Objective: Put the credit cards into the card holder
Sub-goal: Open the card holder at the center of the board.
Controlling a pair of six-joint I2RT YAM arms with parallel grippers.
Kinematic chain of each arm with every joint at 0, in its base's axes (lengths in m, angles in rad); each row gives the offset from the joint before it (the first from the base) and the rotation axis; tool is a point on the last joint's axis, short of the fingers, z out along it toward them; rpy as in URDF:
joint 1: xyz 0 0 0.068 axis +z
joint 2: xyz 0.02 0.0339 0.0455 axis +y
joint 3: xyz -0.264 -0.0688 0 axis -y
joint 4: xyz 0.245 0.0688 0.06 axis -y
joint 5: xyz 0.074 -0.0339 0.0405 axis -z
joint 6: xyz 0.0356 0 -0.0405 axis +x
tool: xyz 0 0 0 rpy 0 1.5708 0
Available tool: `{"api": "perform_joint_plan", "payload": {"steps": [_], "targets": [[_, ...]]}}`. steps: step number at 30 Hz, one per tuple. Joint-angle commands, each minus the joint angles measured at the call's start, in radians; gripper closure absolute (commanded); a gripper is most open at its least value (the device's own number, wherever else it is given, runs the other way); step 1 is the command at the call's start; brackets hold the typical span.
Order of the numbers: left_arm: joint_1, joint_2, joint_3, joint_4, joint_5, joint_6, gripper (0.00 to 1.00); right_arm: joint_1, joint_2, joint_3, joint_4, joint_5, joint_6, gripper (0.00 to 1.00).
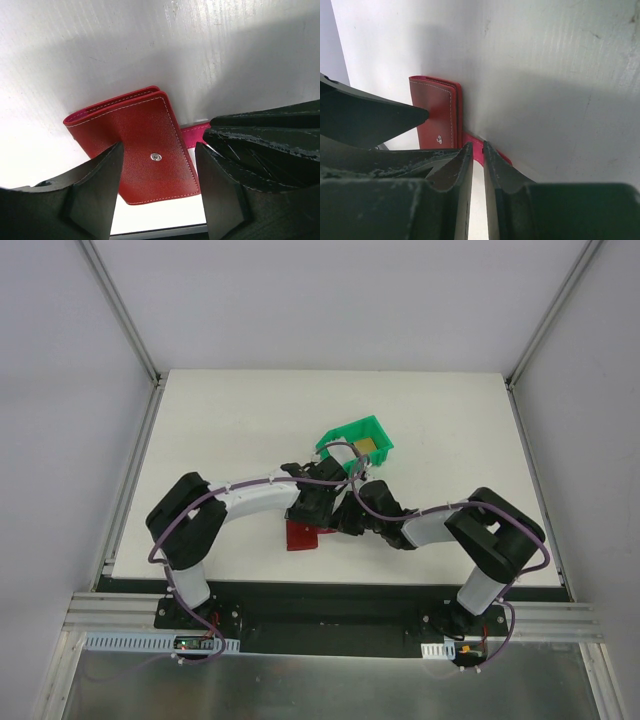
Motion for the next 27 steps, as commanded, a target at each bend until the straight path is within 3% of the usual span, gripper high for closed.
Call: {"api": "perform_joint_plan", "payload": {"steps": [1,7,14,19,23,27], "targets": [[-0.019,0.038,0.048,-0.079,-0.046,-0.025,0.41,0.001,0.048,-0.040,-0.086,0.005,-0.011,0.82],[-0.040,0.065,0.082,-0.089,-0.054,-0.025,0.41,-0.002,0.052,-0.043,-0.079,0.005,-0.012,0.82],[-0.054,0.101,0.103,-0.131,-0.071,-0.007,0.51,-0.010,0.066,-0.045,-0.069,0.001,-0.009,0.82],[-0.068,0.118,0.128,-0.149,-0.085,-0.007,0.64,-0.016,0.074,-0.048,-0.064,-0.002,-0.006,0.82],[-0.075,0.096,0.139,-0.155,-0.101,-0.011,0.85,-0.021,0.079,-0.049,-0.064,-0.002,-0.007,0.82],[-0.077,0.055,0.137,-0.157,-0.114,-0.007,0.99,-0.024,0.083,-0.049,-0.064,-0.003,-0.009,0.83]]}}
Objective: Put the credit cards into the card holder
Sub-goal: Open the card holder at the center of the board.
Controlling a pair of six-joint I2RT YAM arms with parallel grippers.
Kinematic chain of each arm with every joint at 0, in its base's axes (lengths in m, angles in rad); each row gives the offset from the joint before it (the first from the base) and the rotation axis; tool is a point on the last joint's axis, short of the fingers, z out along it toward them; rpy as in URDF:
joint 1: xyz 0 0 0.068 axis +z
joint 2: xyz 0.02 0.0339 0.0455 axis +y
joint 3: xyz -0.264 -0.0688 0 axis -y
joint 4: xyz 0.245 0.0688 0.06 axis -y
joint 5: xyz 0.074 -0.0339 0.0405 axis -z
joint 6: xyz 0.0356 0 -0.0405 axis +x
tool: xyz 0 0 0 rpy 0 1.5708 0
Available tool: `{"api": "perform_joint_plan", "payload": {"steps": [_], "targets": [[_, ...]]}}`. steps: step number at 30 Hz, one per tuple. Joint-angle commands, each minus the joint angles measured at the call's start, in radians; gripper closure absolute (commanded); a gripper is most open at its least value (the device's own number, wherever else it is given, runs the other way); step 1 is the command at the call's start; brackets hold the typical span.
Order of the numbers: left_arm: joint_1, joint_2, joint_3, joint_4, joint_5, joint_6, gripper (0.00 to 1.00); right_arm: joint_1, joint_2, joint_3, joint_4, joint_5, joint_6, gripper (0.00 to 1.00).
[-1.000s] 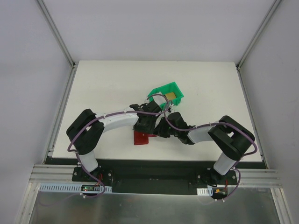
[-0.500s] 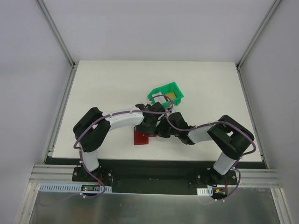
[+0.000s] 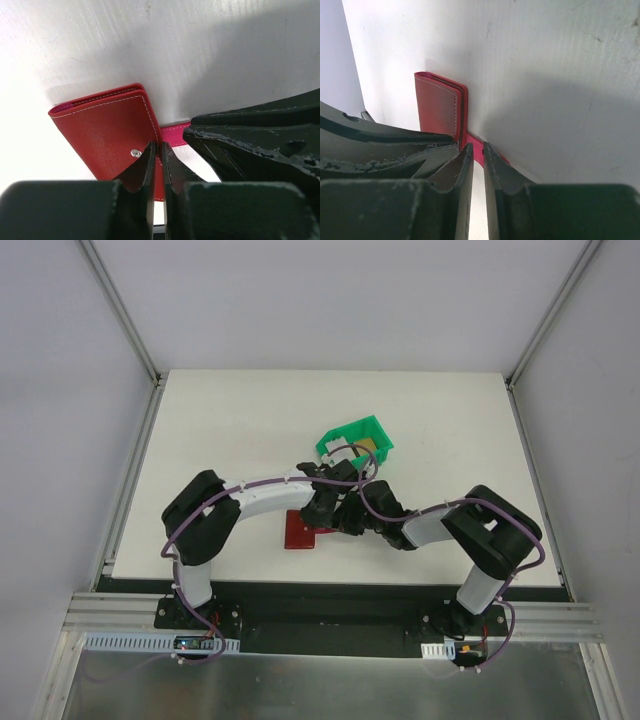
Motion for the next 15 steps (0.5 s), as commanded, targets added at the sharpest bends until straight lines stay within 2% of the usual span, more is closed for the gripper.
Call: {"api": "perform_joint_plan", "payload": {"steps": [1,9,15], "targets": [[-0.014,-0.052,0.012,-0.045,-0.049,0.012,1.00,-0.005,0.057,-0.035,-0.129,0.038,-0.030,0.83],[-0.008,-0.225,-0.029,-0.073,-0.146,-0.022,1.00,-0.007,0.046,-0.034,-0.135,0.045,-0.043,0.83],[0.059,-0.418,-0.190,-0.063,-0.206,-0.109,1.00,-0.005,0.015,-0.023,-0.151,0.042,-0.064,0.83]]}}
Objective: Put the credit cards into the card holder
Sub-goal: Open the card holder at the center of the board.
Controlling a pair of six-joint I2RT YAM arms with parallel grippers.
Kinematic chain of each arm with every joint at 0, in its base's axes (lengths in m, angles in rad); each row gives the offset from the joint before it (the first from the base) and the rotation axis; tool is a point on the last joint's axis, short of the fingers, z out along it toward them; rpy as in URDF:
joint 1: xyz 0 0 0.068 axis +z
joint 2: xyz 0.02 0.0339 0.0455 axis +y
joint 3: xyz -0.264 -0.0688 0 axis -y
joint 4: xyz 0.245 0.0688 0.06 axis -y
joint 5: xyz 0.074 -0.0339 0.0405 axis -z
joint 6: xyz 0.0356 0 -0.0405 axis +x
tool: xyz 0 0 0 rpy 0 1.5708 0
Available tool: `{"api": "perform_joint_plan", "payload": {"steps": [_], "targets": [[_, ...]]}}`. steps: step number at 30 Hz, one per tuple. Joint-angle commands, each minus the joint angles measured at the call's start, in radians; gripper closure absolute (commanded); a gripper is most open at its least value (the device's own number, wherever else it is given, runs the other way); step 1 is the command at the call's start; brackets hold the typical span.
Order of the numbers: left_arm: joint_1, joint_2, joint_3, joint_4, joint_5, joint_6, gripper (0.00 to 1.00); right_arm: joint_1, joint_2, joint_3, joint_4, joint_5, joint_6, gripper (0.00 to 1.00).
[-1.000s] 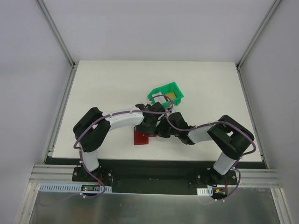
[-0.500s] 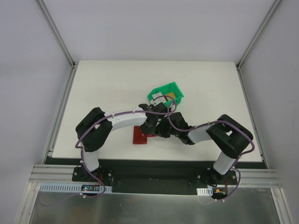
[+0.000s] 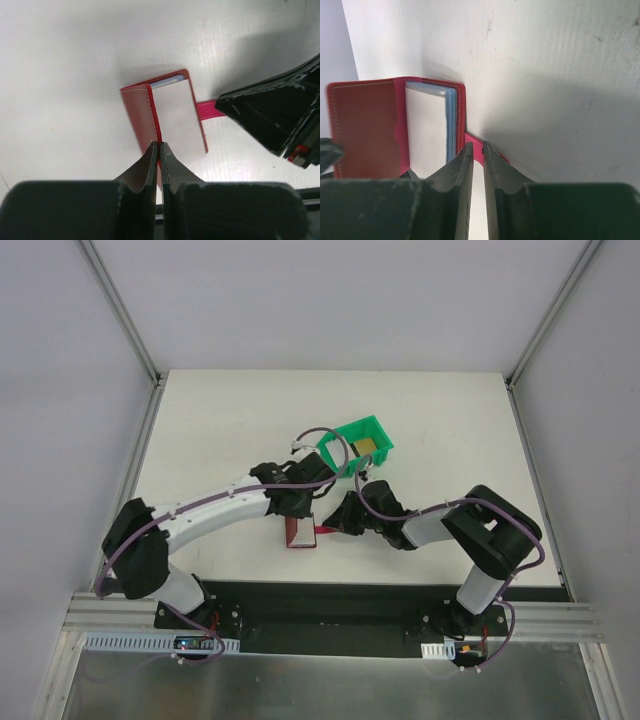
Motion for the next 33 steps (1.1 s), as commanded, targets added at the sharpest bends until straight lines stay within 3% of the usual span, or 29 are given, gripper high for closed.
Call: {"api": "perform_joint_plan", "payload": {"steps": [1,9,14,26,33], "targets": [[0.061,-0.145,-0.135,-0.031,-0.082,-0.089,1.00,-0.003,0.010,-0.022,-0.153,0.046,-0.067,0.83],[0.133,-0.311,-0.482,0.157,-0.015,-0.244,1.00,0.002,-0.005,-0.002,-0.115,-0.014,-0.070,0.82],[0.144,-0.362,-0.597,0.245,-0.004,-0.290,1.00,0.011,-0.027,0.010,-0.086,-0.058,-0.081,0.80],[0.164,-0.317,-0.616,0.407,0.011,-0.233,1.00,0.012,-0.143,0.070,-0.145,-0.139,-0.119,0.65],[0.170,-0.273,-0.613,0.441,0.022,-0.221,1.00,0.012,-0.157,0.056,-0.145,-0.121,-0.107,0.65]]}}
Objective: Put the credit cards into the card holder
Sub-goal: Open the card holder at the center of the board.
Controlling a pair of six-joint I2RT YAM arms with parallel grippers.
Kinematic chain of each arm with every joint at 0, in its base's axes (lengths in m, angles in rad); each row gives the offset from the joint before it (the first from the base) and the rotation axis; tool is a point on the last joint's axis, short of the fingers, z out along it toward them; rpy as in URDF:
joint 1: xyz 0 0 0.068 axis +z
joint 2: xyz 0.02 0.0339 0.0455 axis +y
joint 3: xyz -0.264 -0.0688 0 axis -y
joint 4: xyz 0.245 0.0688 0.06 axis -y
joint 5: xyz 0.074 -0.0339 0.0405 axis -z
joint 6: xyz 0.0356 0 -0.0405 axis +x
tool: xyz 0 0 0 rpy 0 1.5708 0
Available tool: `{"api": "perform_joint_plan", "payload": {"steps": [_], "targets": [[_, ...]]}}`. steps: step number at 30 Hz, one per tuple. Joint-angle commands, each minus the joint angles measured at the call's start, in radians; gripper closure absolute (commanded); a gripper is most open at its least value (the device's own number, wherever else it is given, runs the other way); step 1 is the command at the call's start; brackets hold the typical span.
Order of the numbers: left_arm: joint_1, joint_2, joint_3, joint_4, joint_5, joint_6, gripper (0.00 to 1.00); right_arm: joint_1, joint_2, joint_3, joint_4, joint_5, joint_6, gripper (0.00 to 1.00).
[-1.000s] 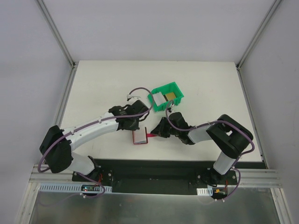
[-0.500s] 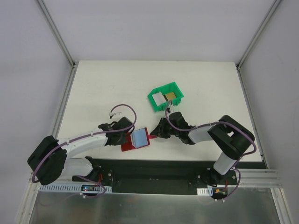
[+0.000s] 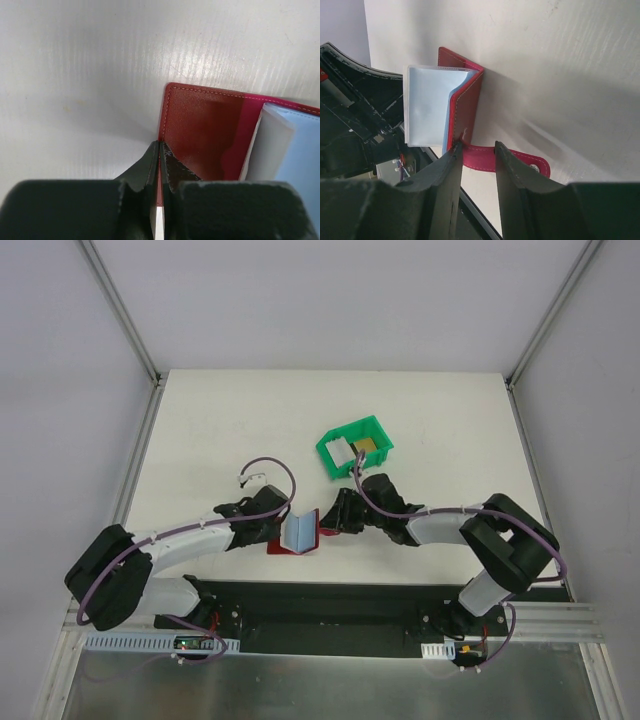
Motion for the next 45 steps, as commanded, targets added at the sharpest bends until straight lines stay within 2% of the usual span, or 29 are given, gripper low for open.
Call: {"api": "perform_joint_plan", "payload": {"steps": [1,7,8,11,12,17,30,33,40,45], "targets": [[0.012,0.028,0.004,0.040,0.022,0.014,1.00,0.005,-0.058,0.001,-0.003,0.002,-0.015,0.65],[0.018,0.066,-0.010,0.135,0.052,0.033,1.00,0.008,-0.086,0.036,0.006,-0.060,-0.044,0.65],[0.019,0.077,-0.004,0.144,0.057,0.034,1.00,0.007,-0.106,0.039,0.000,-0.047,-0.041,0.65],[0.019,0.086,0.014,0.149,0.063,0.030,1.00,0.007,-0.140,0.088,-0.188,0.025,-0.079,0.65],[0.018,0.079,0.013,0.155,0.065,0.031,1.00,0.004,-0.138,0.090,-0.205,0.036,-0.094,0.65],[0.019,0.042,-0.003,0.174,0.069,0.054,1.00,-0.013,-0.130,0.046,-0.213,0.064,-0.088,0.66],[0.018,-0.081,-0.012,0.175,0.108,0.082,1.00,-0.015,-0.318,0.075,-0.408,0.246,-0.154,0.57],[0.018,-0.098,-0.010,0.178,0.123,0.080,1.00,-0.010,-0.364,0.093,-0.406,0.217,-0.199,0.56],[0.019,-0.105,-0.004,0.178,0.137,0.080,1.00,0.060,-0.310,0.176,-0.451,0.220,-0.233,0.60],[0.015,-0.122,0.000,0.184,0.152,0.074,1.00,0.106,-0.203,0.234,-0.394,0.119,-0.240,0.63]]}}
